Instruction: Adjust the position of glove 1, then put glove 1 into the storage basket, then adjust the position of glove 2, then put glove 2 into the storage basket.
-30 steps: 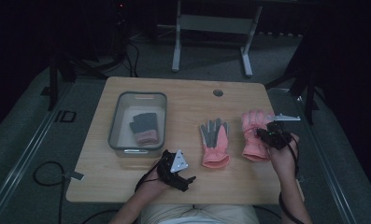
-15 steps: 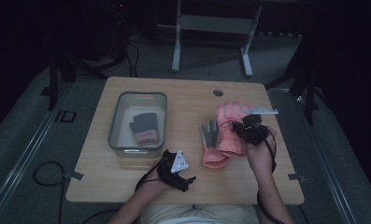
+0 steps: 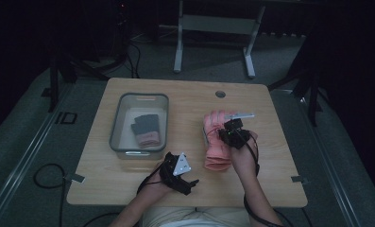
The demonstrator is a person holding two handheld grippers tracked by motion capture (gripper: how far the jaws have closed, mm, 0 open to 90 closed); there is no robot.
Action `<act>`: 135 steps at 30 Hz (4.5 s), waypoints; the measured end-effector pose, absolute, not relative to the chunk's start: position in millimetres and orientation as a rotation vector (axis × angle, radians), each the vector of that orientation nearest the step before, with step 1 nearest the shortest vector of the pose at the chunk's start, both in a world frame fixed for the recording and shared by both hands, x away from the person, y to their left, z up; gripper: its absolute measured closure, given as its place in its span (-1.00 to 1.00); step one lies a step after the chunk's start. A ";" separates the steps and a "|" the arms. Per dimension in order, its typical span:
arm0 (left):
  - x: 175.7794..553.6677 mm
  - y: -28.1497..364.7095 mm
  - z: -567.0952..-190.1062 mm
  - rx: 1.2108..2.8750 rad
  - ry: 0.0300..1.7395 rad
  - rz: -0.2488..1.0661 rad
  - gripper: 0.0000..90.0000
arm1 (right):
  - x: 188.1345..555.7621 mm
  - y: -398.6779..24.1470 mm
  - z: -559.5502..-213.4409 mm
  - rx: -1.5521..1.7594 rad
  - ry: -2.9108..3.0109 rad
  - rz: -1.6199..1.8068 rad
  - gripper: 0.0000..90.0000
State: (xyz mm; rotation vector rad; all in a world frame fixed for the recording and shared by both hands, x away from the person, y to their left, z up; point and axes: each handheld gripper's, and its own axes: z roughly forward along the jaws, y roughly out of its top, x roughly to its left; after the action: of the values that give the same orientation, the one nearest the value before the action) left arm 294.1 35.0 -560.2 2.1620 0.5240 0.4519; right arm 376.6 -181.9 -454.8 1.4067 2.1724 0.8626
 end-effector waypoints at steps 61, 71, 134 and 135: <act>299.6 36.8 -536.9 2.047 0.672 0.392 -0.92 | 372.5 -229.0 -440.0 1.193 2.279 1.008 0.41; 297.4 32.2 -529.1 2.064 0.667 0.404 -0.91 | 368.4 -238.0 -442.5 1.182 2.264 1.021 0.39; 438.7 -40.0 -552.5 2.081 1.087 -0.066 -0.25 | 443.3 -257.6 -530.6 1.524 2.548 1.079 -0.02; 438.5 -40.3 -552.5 2.068 1.081 -0.085 -0.14 | 441.9 -256.6 -529.0 1.515 2.539 1.067 0.07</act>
State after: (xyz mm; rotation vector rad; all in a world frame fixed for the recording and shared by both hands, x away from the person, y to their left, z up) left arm 438.5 -40.3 -552.5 2.0680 1.0812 -0.0854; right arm 441.9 -256.6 -529.0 1.5154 2.5388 1.0668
